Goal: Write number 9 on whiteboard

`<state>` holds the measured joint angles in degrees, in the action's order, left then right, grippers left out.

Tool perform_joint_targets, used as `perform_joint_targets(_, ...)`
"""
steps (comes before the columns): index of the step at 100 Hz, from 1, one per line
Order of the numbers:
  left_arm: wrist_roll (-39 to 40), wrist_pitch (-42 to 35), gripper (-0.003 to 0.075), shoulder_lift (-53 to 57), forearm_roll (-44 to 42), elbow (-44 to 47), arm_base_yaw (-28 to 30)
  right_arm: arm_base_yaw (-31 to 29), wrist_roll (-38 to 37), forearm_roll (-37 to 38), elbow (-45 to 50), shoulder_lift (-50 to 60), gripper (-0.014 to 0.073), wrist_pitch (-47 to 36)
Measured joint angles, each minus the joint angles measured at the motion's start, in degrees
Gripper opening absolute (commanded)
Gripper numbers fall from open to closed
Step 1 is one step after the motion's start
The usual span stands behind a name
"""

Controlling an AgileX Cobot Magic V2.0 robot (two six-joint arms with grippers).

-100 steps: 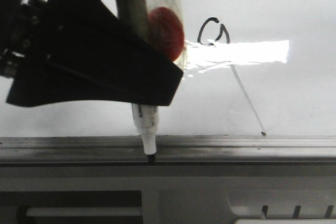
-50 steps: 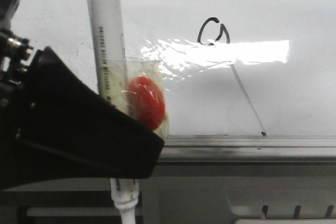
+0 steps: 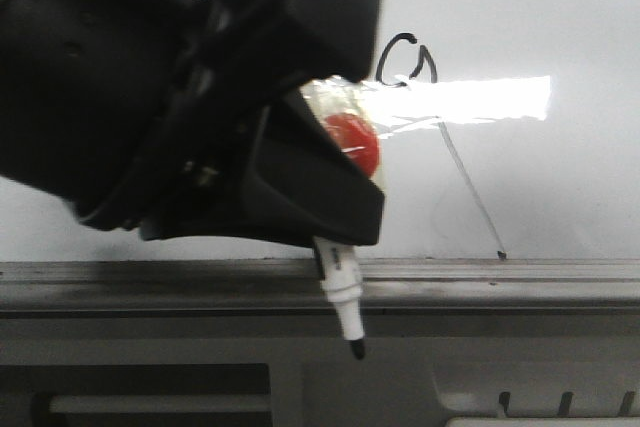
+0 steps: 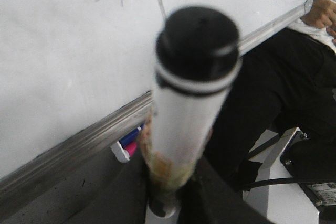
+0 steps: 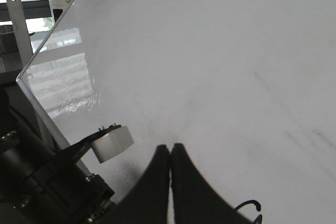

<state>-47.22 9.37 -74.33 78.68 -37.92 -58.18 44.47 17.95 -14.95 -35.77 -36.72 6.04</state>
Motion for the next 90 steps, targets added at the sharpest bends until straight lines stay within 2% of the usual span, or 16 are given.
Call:
perform_joint_targets(12,0.96,0.37,-0.0020,-1.60,-2.98,-3.43,0.00,0.00,0.09,0.00,0.00,0.00,-0.0069,1.35)
perform_joint_targets(23,5.88,1.56,-0.0020,-1.64,-10.62,-5.84,0.74,0.00,0.09,0.00,0.00,0.00,-0.0069,2.73)
perform_joint_targets(32,15.28,5.63,-0.0020,-1.64,-22.53,-7.15,3.13,0.00,0.09,0.00,0.00,0.00,-0.0069,3.77)
perform_joint_targets(47,37.89,16.44,-0.0020,-1.73,-48.04,-9.70,8.50,0.00,0.09,0.00,0.00,0.00,-0.0069,4.02)
perform_joint_targets(55,45.54,20.15,-0.0020,-1.83,-58.37,-11.50,10.00,0.00,0.09,0.00,0.00,0.00,-0.0069,4.05)
perform_joint_targets(68,52.79,20.74,-0.0020,-1.83,-63.46,-14.08,10.59,0.00,0.09,0.00,0.00,0.00,-0.0069,4.05)
perform_joint_targets(79,55.84,19.52,-0.0020,-2.08,-65.87,-14.36,10.59,0.00,0.09,0.00,0.00,0.00,-0.0069,4.14)
perform_joint_targets(90,60.57,19.50,-0.0020,-3.42,-71.75,-14.46,10.59,0.00,0.09,-0.27,0.00,0.00,-0.0069,4.40)
